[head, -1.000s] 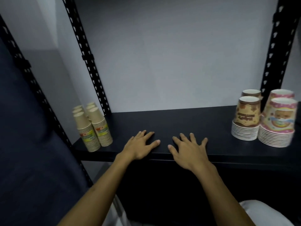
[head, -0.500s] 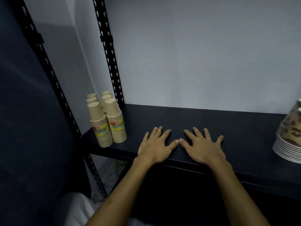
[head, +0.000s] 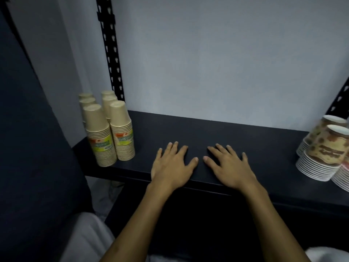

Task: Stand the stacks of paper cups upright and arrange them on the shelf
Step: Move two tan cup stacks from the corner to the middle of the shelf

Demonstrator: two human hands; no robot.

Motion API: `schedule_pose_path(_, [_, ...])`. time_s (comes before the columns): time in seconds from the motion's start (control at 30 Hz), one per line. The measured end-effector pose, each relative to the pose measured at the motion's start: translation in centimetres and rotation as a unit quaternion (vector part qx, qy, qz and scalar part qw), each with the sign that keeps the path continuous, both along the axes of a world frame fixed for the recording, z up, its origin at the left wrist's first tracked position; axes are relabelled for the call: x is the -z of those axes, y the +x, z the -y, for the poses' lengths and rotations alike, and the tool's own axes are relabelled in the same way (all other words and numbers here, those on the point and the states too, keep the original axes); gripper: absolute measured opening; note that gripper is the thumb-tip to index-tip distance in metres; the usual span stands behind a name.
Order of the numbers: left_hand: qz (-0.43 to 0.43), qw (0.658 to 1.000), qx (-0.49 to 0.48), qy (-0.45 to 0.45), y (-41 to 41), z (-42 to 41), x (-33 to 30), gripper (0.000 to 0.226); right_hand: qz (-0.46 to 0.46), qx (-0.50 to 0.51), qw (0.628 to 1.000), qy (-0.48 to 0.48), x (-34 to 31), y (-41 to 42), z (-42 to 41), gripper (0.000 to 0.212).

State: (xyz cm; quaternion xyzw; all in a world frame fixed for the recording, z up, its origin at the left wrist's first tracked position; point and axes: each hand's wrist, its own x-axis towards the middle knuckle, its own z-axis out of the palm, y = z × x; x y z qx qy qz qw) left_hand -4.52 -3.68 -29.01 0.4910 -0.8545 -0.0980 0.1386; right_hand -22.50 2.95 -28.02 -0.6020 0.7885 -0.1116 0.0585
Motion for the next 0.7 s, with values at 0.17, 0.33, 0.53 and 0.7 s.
schedule_pose_path(0.17, [0.012,1.0,0.011,-0.014,1.6,-1.5,0.7,0.068,-0.001,0.002,1.0,-0.005,-0.1,0.2,0.6,0.061])
schedule_pose_path(0.33, [-0.063,0.998,0.014,-0.014,5.2,-2.8,-1.4,0.052,0.045,-0.063,0.997,-0.021,-1.3,1.4,2.9,0.051])
schedule_pose_path(0.53, [-0.287,0.92,-0.136,-0.229,12.2,-3.1,-5.8,0.018,0.314,-0.204,0.92,-0.116,-4.4,7.3,5.6,0.035])
schedule_pose_path(0.7, [-0.322,0.883,-0.253,-0.23,16.0,-1.1,-7.0,0.044,0.375,-0.249,0.878,-0.165,-6.3,13.4,8.8,0.057])
